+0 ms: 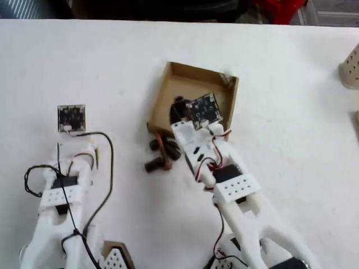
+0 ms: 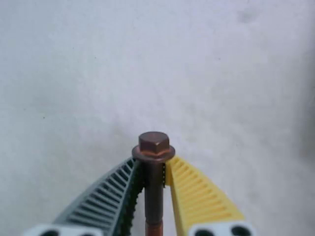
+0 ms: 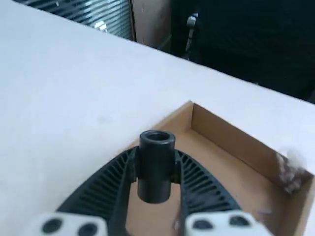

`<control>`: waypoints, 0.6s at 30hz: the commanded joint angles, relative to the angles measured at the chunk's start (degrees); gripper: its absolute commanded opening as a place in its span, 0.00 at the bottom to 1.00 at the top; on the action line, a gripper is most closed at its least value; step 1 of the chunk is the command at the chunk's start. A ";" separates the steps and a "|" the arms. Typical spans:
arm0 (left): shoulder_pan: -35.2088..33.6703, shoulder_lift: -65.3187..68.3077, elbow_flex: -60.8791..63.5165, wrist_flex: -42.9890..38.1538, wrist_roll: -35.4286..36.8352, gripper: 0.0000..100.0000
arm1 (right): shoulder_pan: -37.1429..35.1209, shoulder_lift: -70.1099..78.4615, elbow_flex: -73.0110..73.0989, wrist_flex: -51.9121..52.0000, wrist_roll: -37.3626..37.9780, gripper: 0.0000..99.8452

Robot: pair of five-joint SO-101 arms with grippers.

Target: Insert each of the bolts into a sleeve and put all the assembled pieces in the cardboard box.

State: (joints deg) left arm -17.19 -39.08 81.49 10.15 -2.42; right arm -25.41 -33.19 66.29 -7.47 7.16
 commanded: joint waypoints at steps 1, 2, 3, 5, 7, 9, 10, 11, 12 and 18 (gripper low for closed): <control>-0.57 -1.98 -0.53 -2.29 0.18 0.07 | -1.19 3.91 -2.55 -13.05 -0.35 0.02; -0.57 -1.98 -0.53 -2.29 0.18 0.07 | -1.54 6.02 -2.55 -16.22 -0.35 0.02; -0.57 -1.98 -0.53 -2.29 0.18 0.07 | -1.89 8.22 -2.55 -19.21 -0.35 0.02; -0.57 -1.98 -0.53 -2.29 0.18 0.07 | -2.33 12.79 -2.81 -24.22 -0.35 0.02; -0.57 -1.98 -0.53 -2.29 0.18 0.07 | -2.86 17.71 -3.16 -29.32 -0.35 0.02; -0.57 -1.98 -0.53 -2.29 0.18 0.07 | -3.38 22.73 -3.52 -36.35 -0.35 0.02; -0.57 -1.98 -0.53 -2.29 0.18 0.07 | -3.47 25.19 -3.69 -39.96 -0.35 0.02; -0.57 -1.98 -0.53 -2.29 0.18 0.07 | -3.74 27.56 -3.78 -43.82 -0.35 0.02; -0.57 -1.98 -0.53 -2.29 0.18 0.07 | -4.18 29.93 -4.31 -47.78 -0.35 0.02; -0.57 -1.98 -0.53 -2.29 0.18 0.07 | -6.11 42.42 -4.92 -68.88 -0.35 0.02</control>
State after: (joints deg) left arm -17.19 -39.08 81.49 10.15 -2.42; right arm -30.15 6.37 63.91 -66.11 7.16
